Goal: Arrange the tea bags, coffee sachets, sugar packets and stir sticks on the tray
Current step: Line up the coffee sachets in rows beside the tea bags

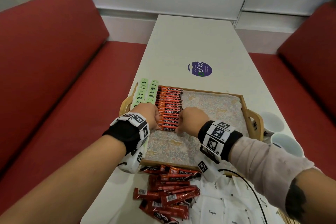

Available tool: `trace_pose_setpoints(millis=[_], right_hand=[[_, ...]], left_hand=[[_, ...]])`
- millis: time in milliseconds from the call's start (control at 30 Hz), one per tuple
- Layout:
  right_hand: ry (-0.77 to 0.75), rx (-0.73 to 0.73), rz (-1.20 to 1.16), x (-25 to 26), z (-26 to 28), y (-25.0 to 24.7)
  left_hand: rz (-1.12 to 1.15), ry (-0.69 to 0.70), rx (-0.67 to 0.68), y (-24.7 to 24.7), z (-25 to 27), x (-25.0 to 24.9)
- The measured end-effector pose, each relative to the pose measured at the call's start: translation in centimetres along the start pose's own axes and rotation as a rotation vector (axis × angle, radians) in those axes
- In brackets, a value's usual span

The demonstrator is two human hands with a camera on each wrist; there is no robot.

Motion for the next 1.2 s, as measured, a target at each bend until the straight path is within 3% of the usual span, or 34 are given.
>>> trace_pose_setpoints(millis=[567,800,1000,1200], right_hand=[[-0.017,-0.062,-0.062,0.0,1.5,-1.5],[-0.018,-0.136,-0.095,0.4,4.8,-2.6],[-0.072,-0.149,-0.088,1.9,8.6,-1.8],[-0.145,-0.045,-0.029,3.5,12.4,0.9]], left_hand=[[0.014,0.028,-0.02,-0.4,1.1,-0.4],[0.232,0.051,-0.111,-0.2,4.4,0.4],[0.297,0.058,-0.109,1.4,8.4,1.3],[0.303,0.064,-0.072,3.5,12.2,2.1]])
Point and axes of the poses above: each hand's wrist, its own z-axis away from the middle knuckle, its own y-axis out of the palm, x = y × z, the point moved 10 cm from there along -z, towards the middle knuckle, and after that the axes turned 10 degrees about z, right-handed, at the moved point
